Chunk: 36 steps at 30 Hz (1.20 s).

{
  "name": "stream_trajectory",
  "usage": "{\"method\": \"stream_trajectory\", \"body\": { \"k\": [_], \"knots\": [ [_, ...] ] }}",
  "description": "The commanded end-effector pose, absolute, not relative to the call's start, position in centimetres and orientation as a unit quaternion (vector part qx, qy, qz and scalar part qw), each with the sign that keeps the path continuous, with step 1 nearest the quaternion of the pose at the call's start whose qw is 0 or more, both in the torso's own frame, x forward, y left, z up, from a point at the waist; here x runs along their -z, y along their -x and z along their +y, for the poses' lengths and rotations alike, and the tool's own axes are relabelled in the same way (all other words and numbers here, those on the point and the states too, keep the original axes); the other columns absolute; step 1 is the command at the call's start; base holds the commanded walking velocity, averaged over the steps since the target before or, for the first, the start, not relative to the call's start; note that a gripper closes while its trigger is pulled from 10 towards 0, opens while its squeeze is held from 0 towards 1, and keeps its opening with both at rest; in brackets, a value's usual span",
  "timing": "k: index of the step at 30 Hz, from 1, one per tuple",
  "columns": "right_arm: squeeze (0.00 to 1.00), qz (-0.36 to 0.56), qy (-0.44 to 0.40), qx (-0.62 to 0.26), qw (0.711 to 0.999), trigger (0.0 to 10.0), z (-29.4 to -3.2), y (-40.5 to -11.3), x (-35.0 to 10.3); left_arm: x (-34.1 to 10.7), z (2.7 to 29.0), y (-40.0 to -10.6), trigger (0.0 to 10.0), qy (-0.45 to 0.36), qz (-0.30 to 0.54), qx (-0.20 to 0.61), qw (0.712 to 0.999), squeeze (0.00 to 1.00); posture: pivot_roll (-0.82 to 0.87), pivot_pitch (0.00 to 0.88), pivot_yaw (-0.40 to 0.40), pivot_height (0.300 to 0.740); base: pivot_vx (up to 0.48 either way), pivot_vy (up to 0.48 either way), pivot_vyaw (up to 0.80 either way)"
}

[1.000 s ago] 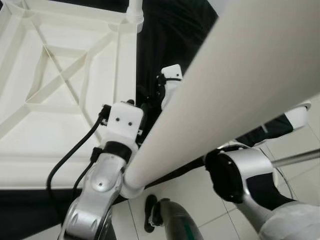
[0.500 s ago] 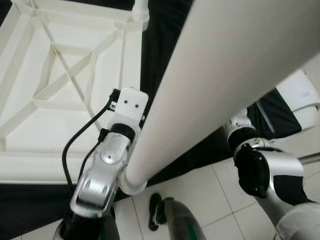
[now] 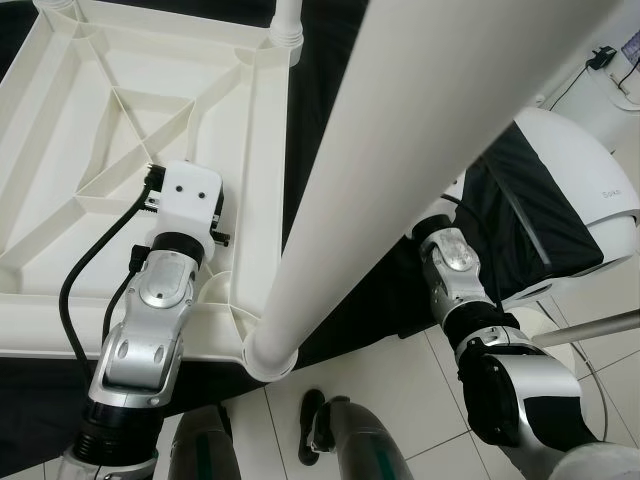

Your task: Building children table

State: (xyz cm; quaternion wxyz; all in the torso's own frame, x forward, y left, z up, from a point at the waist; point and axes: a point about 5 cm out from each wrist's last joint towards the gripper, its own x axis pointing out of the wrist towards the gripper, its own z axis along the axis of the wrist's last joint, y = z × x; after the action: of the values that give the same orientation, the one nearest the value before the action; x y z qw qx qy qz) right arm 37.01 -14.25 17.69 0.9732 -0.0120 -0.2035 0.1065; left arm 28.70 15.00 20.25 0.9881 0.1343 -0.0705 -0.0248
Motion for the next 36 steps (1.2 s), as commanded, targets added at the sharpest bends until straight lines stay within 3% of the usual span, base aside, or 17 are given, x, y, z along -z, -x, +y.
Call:
{"method": "stream_trajectory", "body": {
  "k": [1, 8, 17, 27, 36],
  "knots": [
    [0.0, -0.197, 0.001, -0.099, 0.975, 10.0, -14.7, -36.1, -16.6, -20.2, 16.3, -28.5, 10.0, -0.118, -0.071, 0.004, 0.991, 0.0, 0.13, 0.17, -0.13, 0.74, 0.0, 0.0, 0.0],
    [0.0, -0.227, -0.008, -0.099, 0.969, 10.0, -15.0, -34.6, -17.3, -22.1, 17.7, -28.3, 10.0, -0.106, -0.125, -0.02, 0.986, 0.0, 0.12, 0.164, -0.128, 0.74, 0.0, 0.0, 0.0],
    [0.0, -0.236, -0.013, -0.126, 0.964, 10.0, -14.5, -33.1, -17.6, -22.2, 18.8, -28.2, 10.0, -0.125, -0.134, -0.055, 0.981, 0.0, 0.12, 0.17, -0.116, 0.74, 0.0, 0.0, 0.0],
    [0.0, -0.217, -0.052, -0.213, 0.951, 10.0, -13.5, -29.9, -18.1, -20.8, 20.1, -25.7, 10.0, -0.092, -0.112, -0.128, 0.981, 0.0, 0.13, 0.168, -0.111, 0.74, 0.0, 0.0, 0.0],
    [0.0, -0.195, -0.066, -0.299, 0.932, 10.0, -12.1, -27.1, -18.3, -20.4, 19.7, -25.6, 10.0, -0.094, -0.108, -0.12, 0.982, 0.0, 0.12, 0.165, -0.11, 0.74, 0.0, 0.0, 0.0]
  ]
}}
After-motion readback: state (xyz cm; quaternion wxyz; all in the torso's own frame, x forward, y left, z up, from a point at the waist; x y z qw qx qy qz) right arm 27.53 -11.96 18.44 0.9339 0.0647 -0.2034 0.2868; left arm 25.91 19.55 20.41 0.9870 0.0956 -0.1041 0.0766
